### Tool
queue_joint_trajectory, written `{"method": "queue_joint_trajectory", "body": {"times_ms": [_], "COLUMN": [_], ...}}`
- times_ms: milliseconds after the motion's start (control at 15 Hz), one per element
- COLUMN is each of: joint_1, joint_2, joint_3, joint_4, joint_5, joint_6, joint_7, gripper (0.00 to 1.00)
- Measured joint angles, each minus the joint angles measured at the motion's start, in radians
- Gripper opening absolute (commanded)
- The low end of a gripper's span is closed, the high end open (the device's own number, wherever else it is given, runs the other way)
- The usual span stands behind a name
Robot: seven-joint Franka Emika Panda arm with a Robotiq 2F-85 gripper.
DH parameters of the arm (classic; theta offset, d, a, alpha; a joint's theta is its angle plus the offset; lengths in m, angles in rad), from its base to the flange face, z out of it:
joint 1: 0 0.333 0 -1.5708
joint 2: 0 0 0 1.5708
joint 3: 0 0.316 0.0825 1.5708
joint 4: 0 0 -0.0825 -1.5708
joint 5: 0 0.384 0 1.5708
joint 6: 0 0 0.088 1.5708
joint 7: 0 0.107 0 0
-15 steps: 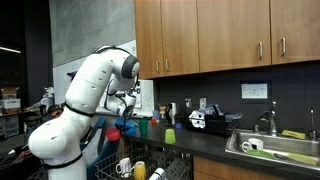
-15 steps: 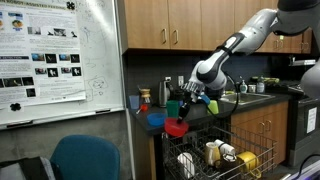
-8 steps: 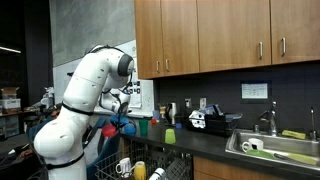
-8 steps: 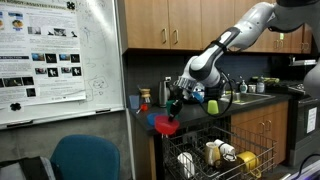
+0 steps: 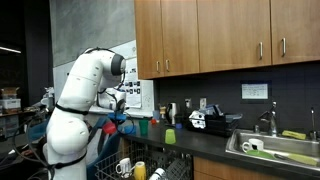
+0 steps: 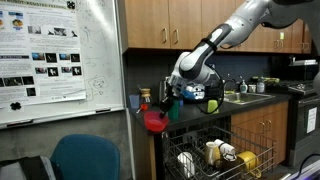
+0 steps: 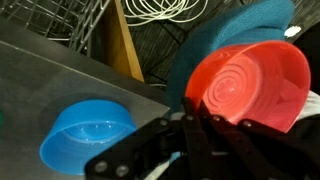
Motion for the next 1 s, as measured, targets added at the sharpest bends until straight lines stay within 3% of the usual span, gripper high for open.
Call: {"method": "queue_joint_trajectory", "body": {"times_ms": [267,467,667,1000], "joint_1": [0.221,0.336,0.394,0.433], "joint_2": [0.003,0.028,0.071,0.14], "joint_3": [-0.253,-0.397,-0.468,-0.501], "joint_4": [0.113,0.209,0.302,0.455], "joint_5": [-0.019,-0.022,-0.017,0.013], "joint_6": [-0.09,-0.205,-0.305,-0.468], "joint_7": [0.082,0.122,0.14,0.142], "gripper": [0.02,0.02,0.02,0.02]}}
